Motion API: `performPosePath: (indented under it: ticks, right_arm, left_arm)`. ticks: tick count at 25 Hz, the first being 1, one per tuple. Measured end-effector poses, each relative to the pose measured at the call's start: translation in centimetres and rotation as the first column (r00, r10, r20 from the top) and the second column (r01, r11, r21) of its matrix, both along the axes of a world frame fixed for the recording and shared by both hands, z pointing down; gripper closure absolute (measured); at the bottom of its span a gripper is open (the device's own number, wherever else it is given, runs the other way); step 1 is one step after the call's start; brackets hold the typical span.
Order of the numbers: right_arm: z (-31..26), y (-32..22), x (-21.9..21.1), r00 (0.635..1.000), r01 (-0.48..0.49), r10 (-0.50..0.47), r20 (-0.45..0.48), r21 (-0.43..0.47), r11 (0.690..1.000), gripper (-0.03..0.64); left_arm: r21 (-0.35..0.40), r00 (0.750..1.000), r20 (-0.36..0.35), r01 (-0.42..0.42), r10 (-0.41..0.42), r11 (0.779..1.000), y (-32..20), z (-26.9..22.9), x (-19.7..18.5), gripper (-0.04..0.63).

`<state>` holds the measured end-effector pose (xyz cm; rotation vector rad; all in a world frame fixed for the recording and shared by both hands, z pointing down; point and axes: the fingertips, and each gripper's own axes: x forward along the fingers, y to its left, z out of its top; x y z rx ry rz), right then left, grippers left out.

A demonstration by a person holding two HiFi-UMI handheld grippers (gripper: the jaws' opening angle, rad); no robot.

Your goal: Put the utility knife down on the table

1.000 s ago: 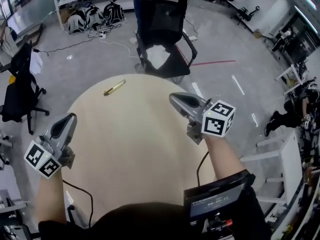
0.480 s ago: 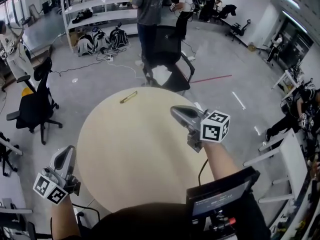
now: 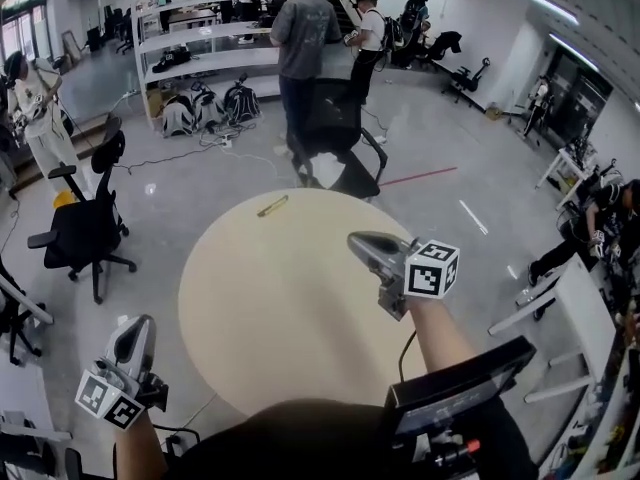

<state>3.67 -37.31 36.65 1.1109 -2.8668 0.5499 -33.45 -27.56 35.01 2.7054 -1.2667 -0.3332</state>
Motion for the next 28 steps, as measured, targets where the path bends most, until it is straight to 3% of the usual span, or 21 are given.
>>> performPosePath:
  ticks: [11,22,28]
  right_arm:
    - [-2.8,6.7,2.8,1.0,0.009,-0.01,0.023,0.054,0.998,0.603]
    - [-2.8,12.1,15.5,0.996,0.086,-0.088,0.026,0.081,0.993,0.603]
    - [-2.2,14.4,20.0,0.991,0.126,-0.129,0.039,0.081,0.989,0.603]
  left_arm:
    - [0.006,0.998,-0.049,-0.028,0.028,1.0,4.7,-1.7,4.3,0.598]
    - [-0.029,0.993,-0.114,-0.024,0.02,0.999,8.6,-1.8,20.2,0.598]
    - [-0.052,0.996,-0.087,-0.039,0.034,0.998,10.6,-2.2,28.1,0.598]
